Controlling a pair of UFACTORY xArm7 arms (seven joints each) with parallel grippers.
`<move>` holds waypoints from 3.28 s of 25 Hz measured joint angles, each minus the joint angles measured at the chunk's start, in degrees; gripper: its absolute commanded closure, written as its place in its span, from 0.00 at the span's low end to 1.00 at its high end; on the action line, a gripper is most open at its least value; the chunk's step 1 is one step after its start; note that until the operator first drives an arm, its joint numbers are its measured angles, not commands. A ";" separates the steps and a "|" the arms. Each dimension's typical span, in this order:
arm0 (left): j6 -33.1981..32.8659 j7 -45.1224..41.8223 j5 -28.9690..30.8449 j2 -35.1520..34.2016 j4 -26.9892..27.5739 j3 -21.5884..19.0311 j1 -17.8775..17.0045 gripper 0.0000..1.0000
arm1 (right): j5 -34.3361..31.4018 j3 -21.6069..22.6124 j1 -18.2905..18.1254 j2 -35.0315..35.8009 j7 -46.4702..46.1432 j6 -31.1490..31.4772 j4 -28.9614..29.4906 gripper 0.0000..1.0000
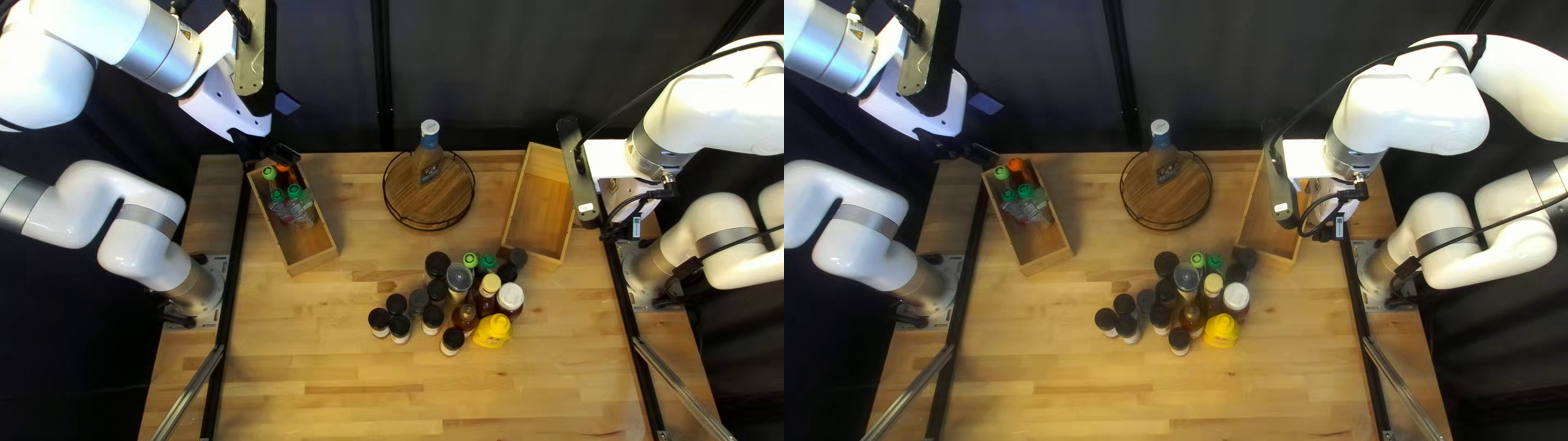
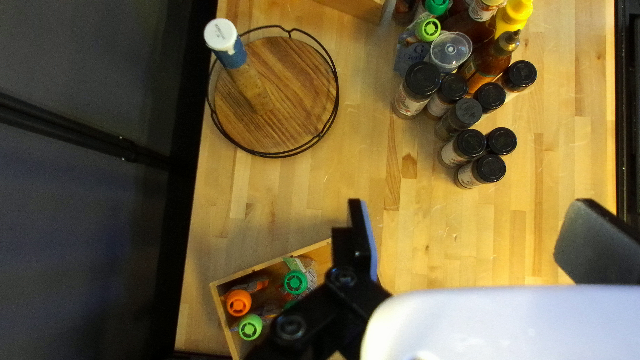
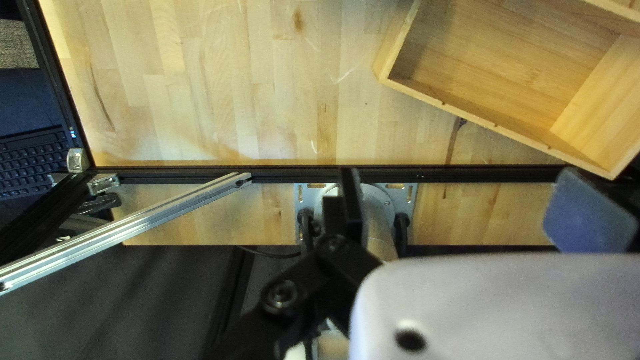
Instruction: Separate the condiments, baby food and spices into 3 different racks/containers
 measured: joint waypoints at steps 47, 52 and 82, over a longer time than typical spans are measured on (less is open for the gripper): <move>0.00 0.00 0.00 0.00 0.00 0.00 0.00 0.00 | -9.39 6.95 4.65 69.26 10.81 -47.46 36.57 0.00; 0.00 0.00 0.00 0.00 0.00 0.00 0.00 0.00 | -9.19 7.13 4.53 72.68 9.46 -44.40 40.70 0.00; 0.00 0.00 0.00 0.00 0.00 0.00 0.00 0.00 | -5.76 9.55 2.46 60.17 4.52 -32.93 40.09 1.00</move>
